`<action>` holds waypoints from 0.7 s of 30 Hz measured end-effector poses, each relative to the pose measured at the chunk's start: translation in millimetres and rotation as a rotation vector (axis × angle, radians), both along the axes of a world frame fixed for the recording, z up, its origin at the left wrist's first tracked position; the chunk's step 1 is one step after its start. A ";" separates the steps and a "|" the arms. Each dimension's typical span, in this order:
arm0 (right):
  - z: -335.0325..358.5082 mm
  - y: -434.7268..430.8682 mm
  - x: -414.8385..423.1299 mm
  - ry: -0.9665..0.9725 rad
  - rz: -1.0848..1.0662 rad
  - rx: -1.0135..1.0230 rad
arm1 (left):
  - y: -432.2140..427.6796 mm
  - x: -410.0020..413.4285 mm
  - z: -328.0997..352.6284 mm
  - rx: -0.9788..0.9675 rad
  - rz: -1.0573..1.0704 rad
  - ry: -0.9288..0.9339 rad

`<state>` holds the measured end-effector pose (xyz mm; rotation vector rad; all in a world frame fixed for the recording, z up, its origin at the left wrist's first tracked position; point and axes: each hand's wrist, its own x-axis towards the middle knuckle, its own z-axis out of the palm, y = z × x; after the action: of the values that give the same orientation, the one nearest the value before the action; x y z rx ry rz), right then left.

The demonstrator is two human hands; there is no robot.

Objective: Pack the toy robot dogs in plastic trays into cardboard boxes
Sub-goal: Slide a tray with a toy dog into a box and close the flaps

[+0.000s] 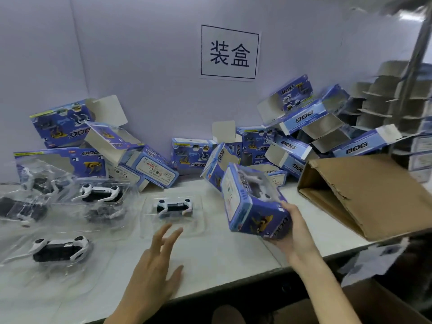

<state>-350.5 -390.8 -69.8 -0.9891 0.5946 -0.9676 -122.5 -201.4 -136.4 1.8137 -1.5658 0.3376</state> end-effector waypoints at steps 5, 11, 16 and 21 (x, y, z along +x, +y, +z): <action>44.7 -53.7 -6.0 -0.183 -0.577 -0.227 | -1.8 8.7 -7.7 0.203 0.065 0.132; -1.1 -67.2 19.6 0.674 -0.302 -0.614 | -2.9 8.1 -8.7 0.293 0.108 0.129; -50.2 -24.7 63.5 0.725 -0.053 -0.620 | -1.8 5.8 -10.6 0.312 0.105 0.089; -53.4 -2.0 121.6 0.779 0.126 -0.814 | -1.6 6.7 -12.3 0.316 0.110 0.113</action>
<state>-228.8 -392.8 -123.1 -2.1521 0.7721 -0.6809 -115.8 -202.9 -148.7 2.1252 -1.5091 0.0348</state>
